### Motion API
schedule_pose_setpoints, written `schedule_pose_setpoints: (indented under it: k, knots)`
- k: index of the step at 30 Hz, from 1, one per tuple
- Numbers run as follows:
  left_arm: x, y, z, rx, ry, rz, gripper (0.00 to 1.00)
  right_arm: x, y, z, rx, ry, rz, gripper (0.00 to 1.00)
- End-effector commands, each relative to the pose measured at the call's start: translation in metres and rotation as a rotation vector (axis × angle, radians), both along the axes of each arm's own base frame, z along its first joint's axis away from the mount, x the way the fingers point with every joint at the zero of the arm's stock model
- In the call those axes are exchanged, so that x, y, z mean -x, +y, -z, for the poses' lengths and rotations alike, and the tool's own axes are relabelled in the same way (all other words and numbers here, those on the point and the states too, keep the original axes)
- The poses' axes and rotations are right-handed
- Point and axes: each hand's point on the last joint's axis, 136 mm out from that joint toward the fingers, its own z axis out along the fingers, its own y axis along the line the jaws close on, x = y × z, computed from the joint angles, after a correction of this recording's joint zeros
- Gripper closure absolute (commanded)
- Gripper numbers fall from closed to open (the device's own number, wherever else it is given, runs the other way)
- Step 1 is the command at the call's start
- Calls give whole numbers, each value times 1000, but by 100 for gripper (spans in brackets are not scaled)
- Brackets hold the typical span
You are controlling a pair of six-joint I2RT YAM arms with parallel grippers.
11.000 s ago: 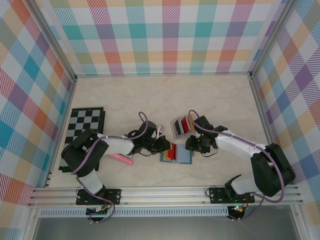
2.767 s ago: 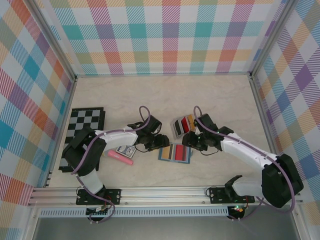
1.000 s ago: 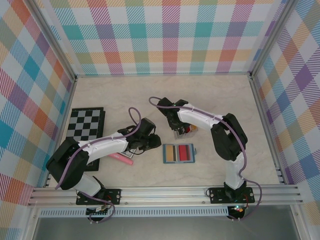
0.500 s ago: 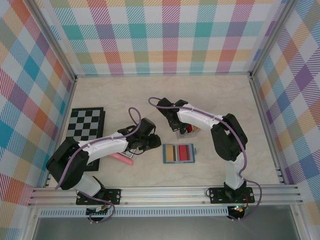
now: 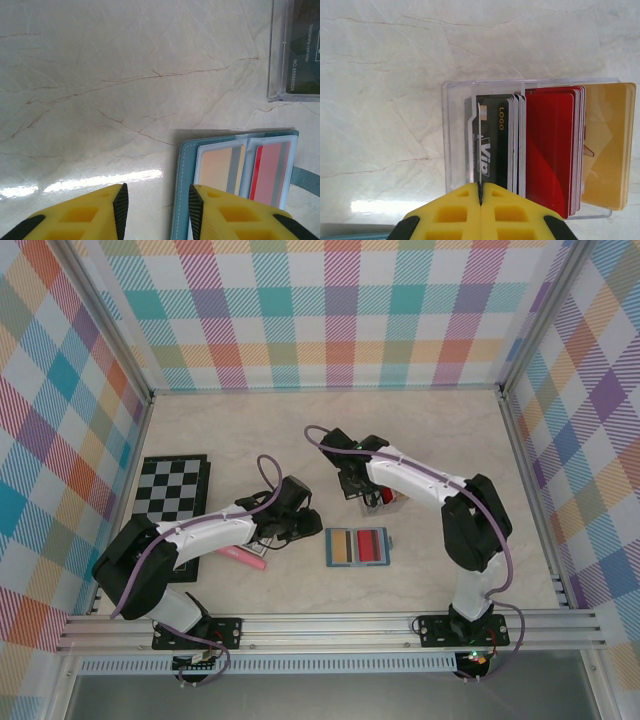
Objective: Put the credit cards into the card holder
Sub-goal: Pick up the credit card from the storage box.
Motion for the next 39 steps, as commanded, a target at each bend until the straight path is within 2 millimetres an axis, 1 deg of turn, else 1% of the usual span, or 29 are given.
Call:
schedule_pose_setpoints:
  k: [1, 3, 5, 10, 11, 14, 18, 22, 25, 32, 35, 36, 37, 39]
  knots:
    - [2, 3, -8, 24, 9, -2, 61, 13, 5, -20, -115, 14, 13, 100]
    - [-3, -3, -18, 83, -5, 9, 58, 19, 12, -36, -224, 8, 13, 100]
    - [-10, -9, -37, 182, -28, 22, 51, 27, 20, -55, -353, -9, 5, 100]
    - [-28, -32, -102, 489, -99, 75, 36, 49, 31, -90, -744, 1, 6, 99]
    - [-31, -36, -112, 533, -109, 88, 35, 52, 31, -97, -836, 12, 9, 99]
    - [-36, -51, -140, 655, -128, 133, 29, 60, 31, -113, -1022, 35, 11, 99]
    - [-38, -68, -154, 775, -103, 173, 28, 66, 30, -128, -1169, 51, 0, 98]
    - [-38, -77, -167, 868, -107, 207, 31, 68, 26, -133, -1231, 64, 6, 98]
    - [-37, -78, -169, 880, -103, 216, 43, 68, 28, -138, -1278, 63, -2, 98]
    - [-30, -76, -182, 905, -137, 247, 71, 64, 26, -130, -1315, 80, 30, 97]
    - [-30, -74, -184, 897, -149, 241, 87, 63, 25, -128, -1323, 85, 36, 95]
    - [-30, -73, -184, 896, -152, 239, 95, 63, 25, -127, -1330, 89, 33, 94]
    - [-30, -73, -184, 894, -153, 238, 100, 64, 26, -129, -1344, 96, 18, 93]
    - [-29, -73, -186, 896, -158, 243, 100, 65, 26, -129, -1364, 116, 5, 91]
